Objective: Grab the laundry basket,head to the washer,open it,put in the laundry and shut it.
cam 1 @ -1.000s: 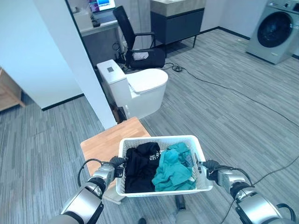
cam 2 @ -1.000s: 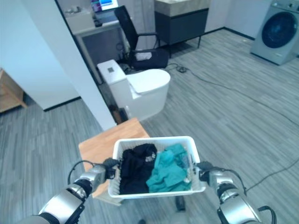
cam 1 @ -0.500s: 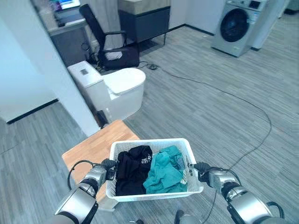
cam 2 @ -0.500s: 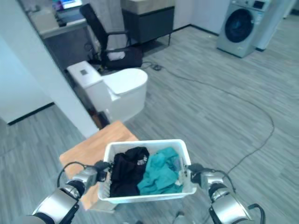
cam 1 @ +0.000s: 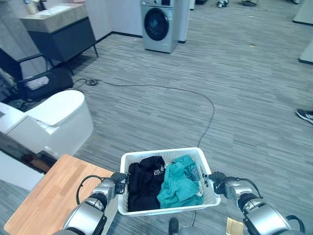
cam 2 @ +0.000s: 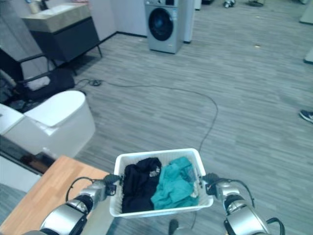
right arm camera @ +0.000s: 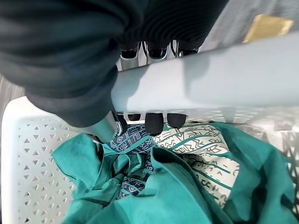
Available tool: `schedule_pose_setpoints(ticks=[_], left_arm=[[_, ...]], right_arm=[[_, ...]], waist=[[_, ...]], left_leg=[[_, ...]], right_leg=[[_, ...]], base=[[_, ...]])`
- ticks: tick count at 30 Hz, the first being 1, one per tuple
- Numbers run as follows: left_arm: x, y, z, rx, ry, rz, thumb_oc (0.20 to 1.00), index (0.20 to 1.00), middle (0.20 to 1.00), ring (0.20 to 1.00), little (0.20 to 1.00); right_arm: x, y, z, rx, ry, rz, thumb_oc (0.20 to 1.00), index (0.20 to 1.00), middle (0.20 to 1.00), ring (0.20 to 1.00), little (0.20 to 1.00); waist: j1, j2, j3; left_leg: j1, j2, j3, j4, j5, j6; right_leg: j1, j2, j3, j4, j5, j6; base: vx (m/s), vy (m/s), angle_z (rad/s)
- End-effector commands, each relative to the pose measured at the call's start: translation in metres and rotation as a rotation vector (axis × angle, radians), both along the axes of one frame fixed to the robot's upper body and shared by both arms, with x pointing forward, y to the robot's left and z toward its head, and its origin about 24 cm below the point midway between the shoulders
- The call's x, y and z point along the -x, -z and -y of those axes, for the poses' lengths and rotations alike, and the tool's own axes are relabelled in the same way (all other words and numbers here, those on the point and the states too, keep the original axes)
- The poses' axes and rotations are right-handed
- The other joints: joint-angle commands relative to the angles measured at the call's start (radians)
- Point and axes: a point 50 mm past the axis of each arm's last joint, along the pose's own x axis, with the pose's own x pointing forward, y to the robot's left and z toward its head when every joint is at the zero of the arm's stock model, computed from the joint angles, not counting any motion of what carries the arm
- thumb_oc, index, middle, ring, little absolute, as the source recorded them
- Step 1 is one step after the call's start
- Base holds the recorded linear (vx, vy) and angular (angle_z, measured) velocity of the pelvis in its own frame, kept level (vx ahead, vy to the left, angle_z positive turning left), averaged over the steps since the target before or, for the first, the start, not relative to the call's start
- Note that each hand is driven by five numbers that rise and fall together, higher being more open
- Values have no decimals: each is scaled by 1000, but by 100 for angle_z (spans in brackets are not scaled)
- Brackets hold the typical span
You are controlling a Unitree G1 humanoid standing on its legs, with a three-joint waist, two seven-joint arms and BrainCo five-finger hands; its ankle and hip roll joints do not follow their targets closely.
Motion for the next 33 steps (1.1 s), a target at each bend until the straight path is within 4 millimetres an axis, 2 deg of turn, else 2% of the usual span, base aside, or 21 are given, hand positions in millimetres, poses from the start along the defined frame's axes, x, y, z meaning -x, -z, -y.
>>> schedule_pose_setpoints(ticks=[1,3,5,9,13,15,16,18,19,21,24,29,33], left_arm=[[-38,-30,-7,-27,-22,151,200,200,200,200,200],[-34,-26,-5,-25,-32,142,200,200,200,200,200],[-32,-24,-3,-24,-30,136,200,200,200,200,200],[-26,-19,0,-31,-8,112,200,200,200,200,200],[-27,-20,-2,-40,-9,126,200,200,200,200,200],[-30,-22,-3,-49,-5,137,200,200,200,200,200],[-36,-28,-7,-85,1,169,200,200,200,200,200],[-40,-33,-9,-93,0,184,200,200,200,200,200],[-40,-33,-9,-93,0,184,200,200,200,200,200],[-36,-29,-12,-105,10,153,200,200,200,200,200],[-29,-23,-13,-87,-7,134,200,200,200,200,200],[-19,-16,-15,-97,-3,101,200,200,200,200,200],[-22,-17,-9,-89,3,111,200,200,200,200,200]], right_arm=[[-31,-22,-15,-44,-99,105,200,200,200,200,200],[-29,-21,-12,-37,-97,104,200,200,200,200,200],[-28,-20,-11,-27,-108,106,200,200,200,200,200],[-22,-15,-11,-15,-128,72,200,200,200,200,200],[-21,-13,-17,-12,-177,56,200,200,200,200,200],[-24,-15,-21,-9,-197,66,200,200,200,200,200],[-31,-19,-32,-12,-226,96,200,200,200,200,200],[-33,-19,-39,2,-267,92,200,200,200,200,200],[-33,-19,-39,2,-267,92,200,200,200,200,200],[-23,-9,-39,15,-266,43,200,200,200,200,200],[-14,-2,-36,-40,-192,36,200,200,200,200,200],[3,9,-32,-76,-142,4,200,200,200,200,200],[7,11,-26,-95,-88,-4,200,200,200,200,200]], waist=[[19,18,-9],[30,31,-5],[33,45,-2],[8,65,-29],[19,69,-48],[22,70,-43],[41,72,-22],[51,64,-19],[50,64,-17],[54,46,-31],[48,35,-65],[33,24,-91],[34,23,-104]], left_leg=[[-45,-75,-8,-265,96,58],[-70,-82,-71,-333,153,46],[-75,-74,-100,-379,194,31],[2,-86,-69,-424,155,49],[71,-101,-30,-482,133,71],[76,-101,-20,-487,129,76],[85,-88,12,-487,119,82],[95,-87,38,-487,110,76],[96,-87,36,-487,110,75],[111,-93,20,-481,99,82],[141,-100,16,-487,82,82],[157,-109,6,-487,64,84],[155,-122,-3,-487,54,92]], right_leg=[[85,-20,42,-57,5,153],[99,-12,67,-57,0,153],[105,-1,88,-53,-8,151],[128,-14,120,-53,-28,163],[101,-32,150,31,-37,188],[75,-33,149,70,-31,201],[-4,-49,84,156,-18,225],[-26,-79,-8,83,12,223],[-23,-78,-9,80,13,223],[2,-66,41,35,24,208],[54,-64,32,-24,23,204],[98,-67,21,-54,24,205],[96,-82,22,-45,23,214]], base=[[140,30,-105],[169,66,-35],[143,81,-30],[179,177,-41],[144,174,-44],[-14,77,-50],[-92,49,-56],[-74,18,-50],[27,-19,-81],[74,-14,-44],[174,11,6],[97,34,9],[64,103,0]])
